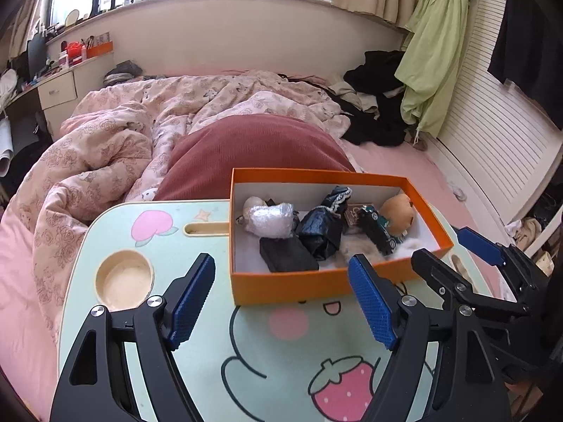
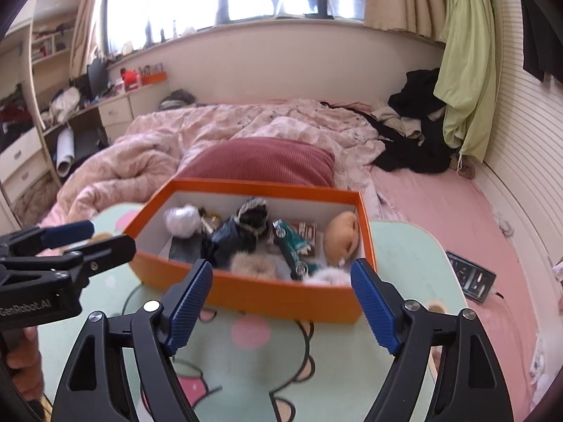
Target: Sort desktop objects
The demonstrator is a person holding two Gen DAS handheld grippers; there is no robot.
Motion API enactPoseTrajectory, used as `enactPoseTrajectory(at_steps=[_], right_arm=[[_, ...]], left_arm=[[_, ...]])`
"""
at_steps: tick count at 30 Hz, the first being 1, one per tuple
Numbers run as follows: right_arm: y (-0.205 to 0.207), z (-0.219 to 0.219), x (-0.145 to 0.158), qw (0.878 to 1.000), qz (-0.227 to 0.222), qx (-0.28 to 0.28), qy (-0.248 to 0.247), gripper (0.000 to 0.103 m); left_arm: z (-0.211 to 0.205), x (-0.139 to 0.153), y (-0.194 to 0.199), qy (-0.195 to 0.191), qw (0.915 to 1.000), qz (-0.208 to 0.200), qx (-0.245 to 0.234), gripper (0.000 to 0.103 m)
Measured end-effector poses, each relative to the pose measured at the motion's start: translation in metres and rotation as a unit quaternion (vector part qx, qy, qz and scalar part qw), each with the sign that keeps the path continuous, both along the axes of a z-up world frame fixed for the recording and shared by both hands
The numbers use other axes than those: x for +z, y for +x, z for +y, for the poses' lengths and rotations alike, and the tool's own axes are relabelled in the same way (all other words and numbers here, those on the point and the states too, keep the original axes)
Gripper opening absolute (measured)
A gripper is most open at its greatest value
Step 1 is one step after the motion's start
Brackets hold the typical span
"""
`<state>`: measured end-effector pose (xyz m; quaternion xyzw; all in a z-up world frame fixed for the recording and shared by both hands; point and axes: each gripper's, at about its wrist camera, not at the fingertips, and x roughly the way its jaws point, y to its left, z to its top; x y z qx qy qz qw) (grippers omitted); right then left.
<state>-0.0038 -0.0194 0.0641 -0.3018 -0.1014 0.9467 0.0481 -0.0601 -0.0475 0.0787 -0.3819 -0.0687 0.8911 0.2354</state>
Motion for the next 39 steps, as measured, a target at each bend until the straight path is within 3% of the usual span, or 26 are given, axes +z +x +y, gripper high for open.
enactPoseTrajectory(at_steps=[10, 15, 17, 20, 21, 22, 39], right_arm=[[0.042, 0.012, -0.043, 0.998, -0.058, -0.014, -0.027, 0.082], [0.054, 0.017, -0.054, 0.996, -0.080, -0.029, -0.026, 0.084], [0.057, 0.018, -0.056, 0.996, -0.077, -0.037, -0.021, 0.090], [0.054, 0.023, -0.063, 0.994, -0.095, -0.045, -0.027, 0.095], [0.050, 0.025, -0.069, 0.992, -0.109, -0.049, -0.025, 0.096], [0.049, 0.024, -0.073, 0.992, -0.114, -0.052, -0.013, 0.103], [0.050, 0.027, -0.077, 0.993, -0.113, -0.045, -0.006, 0.103]], left_arm=[[-0.013, -0.039, 0.056, -0.044, 0.9990, -0.008, 0.007, 0.081], [-0.012, -0.066, 0.067, -0.046, 0.9980, -0.044, 0.002, 0.081], [-0.009, -0.074, 0.067, -0.056, 0.9968, -0.056, -0.003, 0.081], [-0.006, -0.077, 0.067, -0.070, 0.9959, -0.056, -0.001, 0.084], [-0.003, -0.078, 0.068, -0.078, 0.9954, -0.055, -0.004, 0.091], [0.001, -0.079, 0.068, -0.090, 0.9944, -0.054, -0.007, 0.102], [0.003, -0.082, 0.069, -0.094, 0.9941, -0.052, -0.018, 0.103]])
